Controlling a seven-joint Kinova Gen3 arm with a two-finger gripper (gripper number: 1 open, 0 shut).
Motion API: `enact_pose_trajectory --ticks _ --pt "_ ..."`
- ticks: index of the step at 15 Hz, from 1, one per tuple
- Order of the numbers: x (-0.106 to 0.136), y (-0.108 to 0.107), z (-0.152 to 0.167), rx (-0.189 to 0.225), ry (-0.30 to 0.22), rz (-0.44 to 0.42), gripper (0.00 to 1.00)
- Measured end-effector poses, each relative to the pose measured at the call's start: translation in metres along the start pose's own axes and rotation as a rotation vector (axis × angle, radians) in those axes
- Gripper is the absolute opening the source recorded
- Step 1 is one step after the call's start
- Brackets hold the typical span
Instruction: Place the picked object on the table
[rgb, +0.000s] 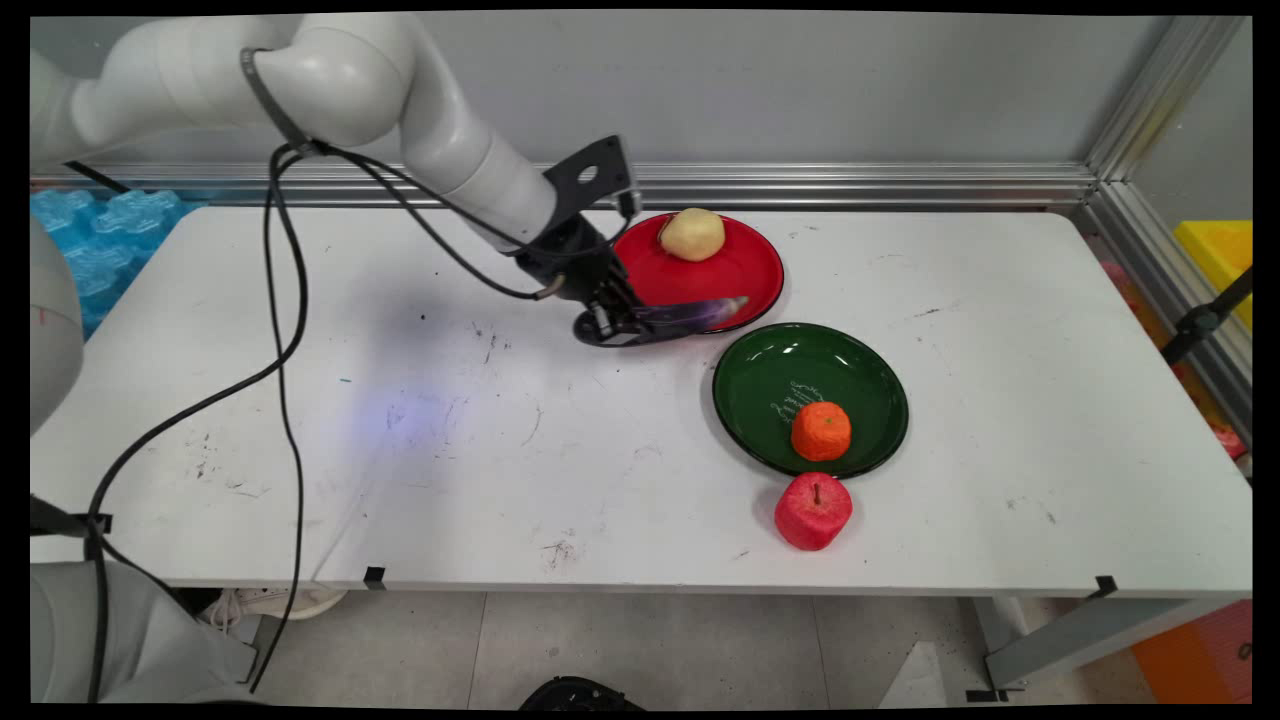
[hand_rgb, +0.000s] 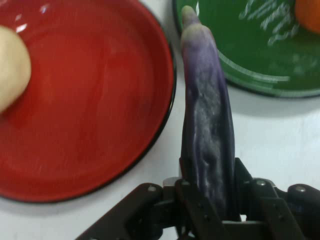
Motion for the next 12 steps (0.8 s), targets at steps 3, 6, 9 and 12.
enact_pose_trajectory --ticks 3,6,9,12 --pt "-0.017 -0.005 -0.005 0.013 -0.021 -0.002 0.0" --pt "-0.031 -0.008 -0.009 0.024 -0.037 -0.008 0.0" --pt "-0.038 -0.011 -0.009 0.03 -0.041 -0.019 0.0" --pt "-0.044 -0.011 -0.005 0.03 -0.04 -0.028 0.0"
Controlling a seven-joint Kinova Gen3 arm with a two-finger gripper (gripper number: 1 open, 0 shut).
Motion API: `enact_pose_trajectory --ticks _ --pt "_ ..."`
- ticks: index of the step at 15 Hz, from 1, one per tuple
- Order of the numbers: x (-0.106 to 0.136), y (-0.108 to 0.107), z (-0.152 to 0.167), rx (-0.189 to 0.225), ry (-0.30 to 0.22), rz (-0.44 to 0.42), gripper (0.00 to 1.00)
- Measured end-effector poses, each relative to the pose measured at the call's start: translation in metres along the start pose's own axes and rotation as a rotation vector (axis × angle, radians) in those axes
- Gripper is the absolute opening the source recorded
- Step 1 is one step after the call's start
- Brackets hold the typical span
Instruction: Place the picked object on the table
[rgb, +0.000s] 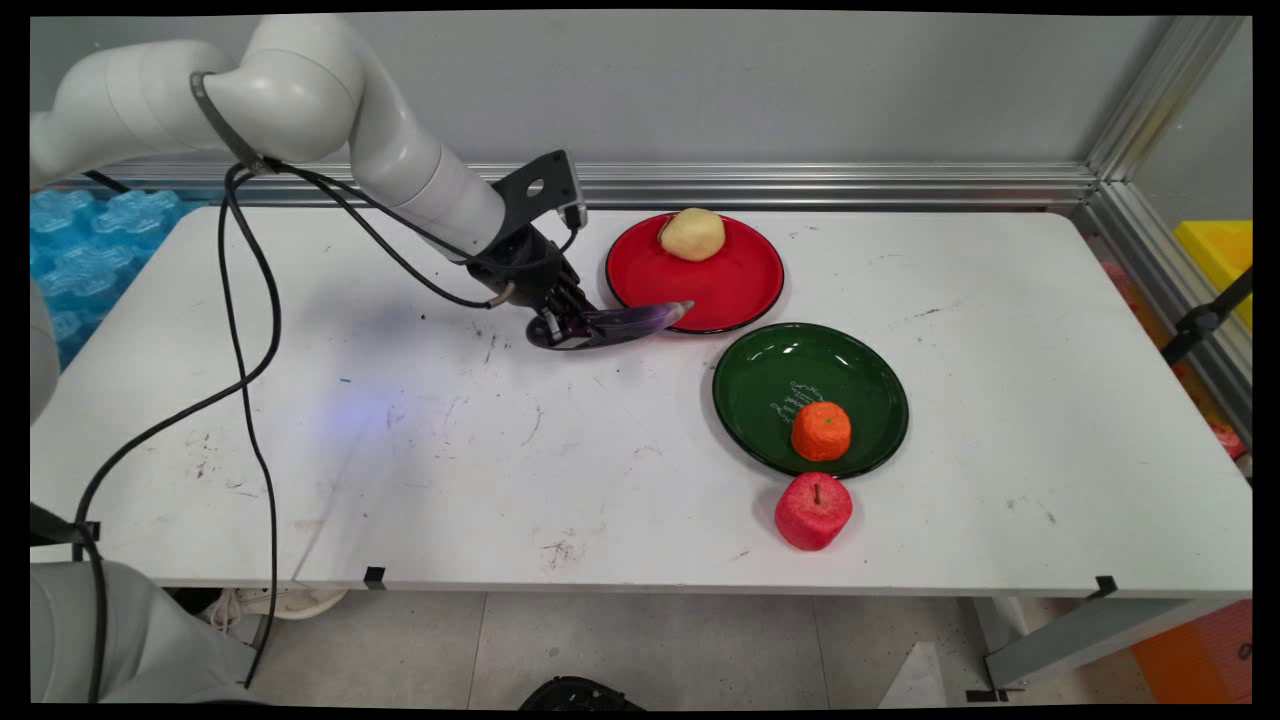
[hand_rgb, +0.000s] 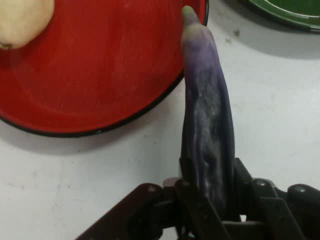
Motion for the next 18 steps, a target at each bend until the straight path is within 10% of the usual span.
enact_pose_trajectory --ticks 13,14,18 --pt "-0.004 0.0 0.045 -0.015 0.012 -0.003 0.0" --pt "-0.004 0.0 0.047 -0.017 0.011 -0.003 1.0" --pt "-0.005 0.001 0.05 -0.02 0.006 -0.001 1.0"
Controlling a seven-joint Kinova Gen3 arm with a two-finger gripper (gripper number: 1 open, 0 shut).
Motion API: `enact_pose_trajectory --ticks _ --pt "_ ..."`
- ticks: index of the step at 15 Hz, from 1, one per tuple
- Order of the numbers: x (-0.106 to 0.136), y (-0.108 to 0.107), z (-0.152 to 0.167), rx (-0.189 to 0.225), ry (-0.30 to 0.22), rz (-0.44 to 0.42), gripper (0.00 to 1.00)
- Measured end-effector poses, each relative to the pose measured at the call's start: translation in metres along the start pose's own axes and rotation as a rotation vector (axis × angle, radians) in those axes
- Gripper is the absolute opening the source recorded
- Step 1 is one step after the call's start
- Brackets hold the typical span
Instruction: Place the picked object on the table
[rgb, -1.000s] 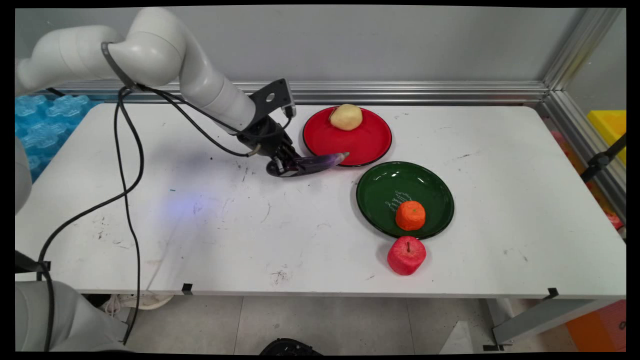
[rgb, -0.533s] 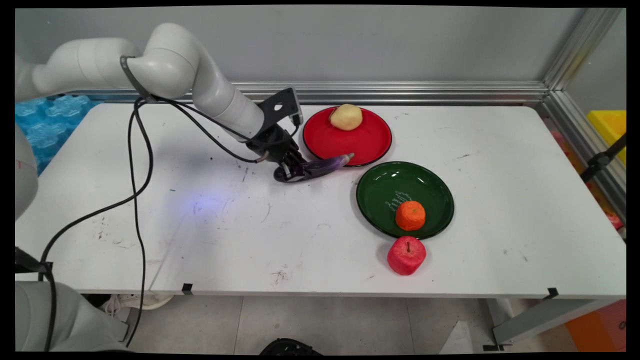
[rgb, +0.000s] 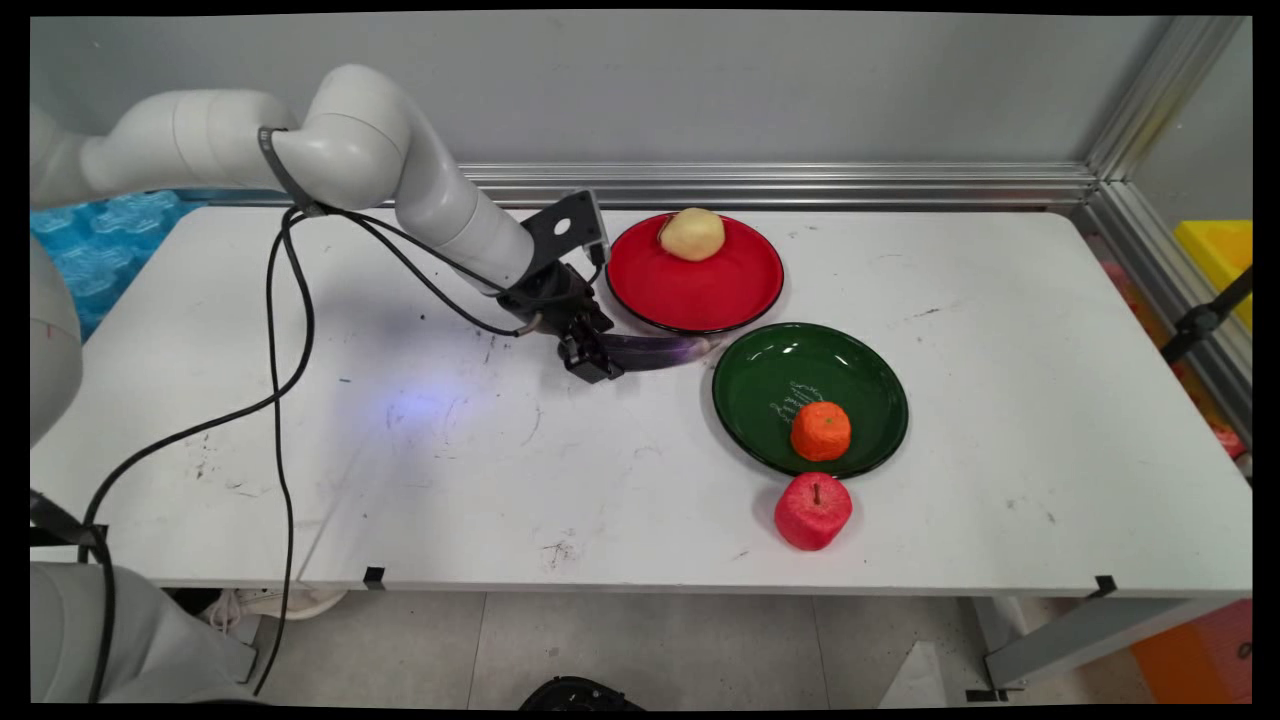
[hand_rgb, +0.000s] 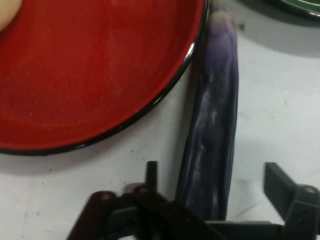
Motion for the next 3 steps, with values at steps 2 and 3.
enact_pose_trajectory --ticks 2,3 --pt "0.0008 0.0001 0.0002 -0.002 -0.002 0.001 1.0" --pt "0.0017 0.0 -0.0006 -0.002 -0.003 0.0 1.0"
